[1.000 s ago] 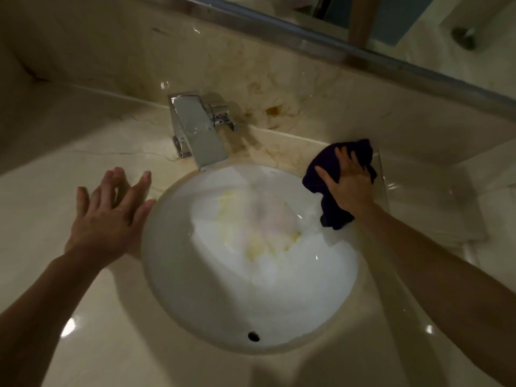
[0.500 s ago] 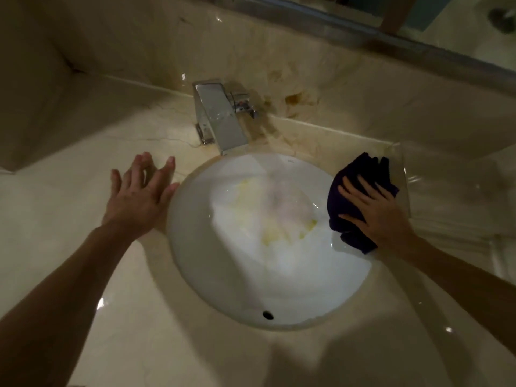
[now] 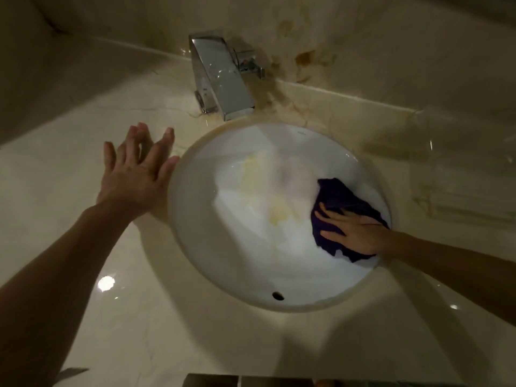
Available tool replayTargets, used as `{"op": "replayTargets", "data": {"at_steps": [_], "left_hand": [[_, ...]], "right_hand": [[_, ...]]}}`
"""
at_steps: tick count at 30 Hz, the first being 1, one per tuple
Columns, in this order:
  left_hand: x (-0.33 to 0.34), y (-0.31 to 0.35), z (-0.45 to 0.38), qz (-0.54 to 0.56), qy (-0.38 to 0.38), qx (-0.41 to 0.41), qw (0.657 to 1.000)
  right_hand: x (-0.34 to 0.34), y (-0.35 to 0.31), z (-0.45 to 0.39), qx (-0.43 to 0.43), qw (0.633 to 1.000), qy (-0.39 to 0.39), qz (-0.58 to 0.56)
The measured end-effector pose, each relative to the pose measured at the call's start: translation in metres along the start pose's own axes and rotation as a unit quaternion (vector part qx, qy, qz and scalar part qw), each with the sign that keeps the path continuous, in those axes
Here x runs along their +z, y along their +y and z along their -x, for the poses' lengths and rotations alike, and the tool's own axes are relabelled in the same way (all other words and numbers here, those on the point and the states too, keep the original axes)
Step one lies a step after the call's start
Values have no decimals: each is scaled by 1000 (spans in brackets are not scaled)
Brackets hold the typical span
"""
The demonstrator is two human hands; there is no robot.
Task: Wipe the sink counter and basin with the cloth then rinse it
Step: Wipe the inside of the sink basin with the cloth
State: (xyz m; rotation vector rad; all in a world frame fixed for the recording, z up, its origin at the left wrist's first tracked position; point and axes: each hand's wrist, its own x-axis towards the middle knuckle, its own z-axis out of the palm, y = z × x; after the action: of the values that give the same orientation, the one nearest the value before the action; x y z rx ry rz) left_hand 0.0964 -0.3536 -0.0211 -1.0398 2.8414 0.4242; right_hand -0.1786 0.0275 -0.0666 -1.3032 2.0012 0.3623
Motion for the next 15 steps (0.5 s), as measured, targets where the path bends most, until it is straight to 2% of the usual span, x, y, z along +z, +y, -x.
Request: {"op": "replayTargets", "data": {"at_steps": [3,4,5,7,8,9,12,14,15], "left_hand": [[-2,0,0,7,-2,-3,1000],[-2,1,0,7,-7,-4,1000],[-3,2,1,5,-11,-7,1000],[-2,3,1,1,-15,-12,1000],[-1,4,0,3,-23,-17,1000],[-2,4,-1,8,-36,-22,999],[-4,6,-4,12,-60,-32,998],[-4,5,-4,11,-56,-31,998],[-4,5,-4,11,-53,-30,998]], "right_hand": [[5,-31,24,-1,991,-125,-41],[7,-43,30,-12,987,-147,-59],[9,-57,34,-42,987,-137,-71],[18,-90,32,-173,979,-42,-99],[22,-110,25,-245,963,-2,-115],[25,-131,18,-273,952,6,-136],[19,-194,-22,-260,935,57,-236],[11,-212,-61,-280,927,141,-207],[6,-213,-83,-288,927,185,-155]]}}
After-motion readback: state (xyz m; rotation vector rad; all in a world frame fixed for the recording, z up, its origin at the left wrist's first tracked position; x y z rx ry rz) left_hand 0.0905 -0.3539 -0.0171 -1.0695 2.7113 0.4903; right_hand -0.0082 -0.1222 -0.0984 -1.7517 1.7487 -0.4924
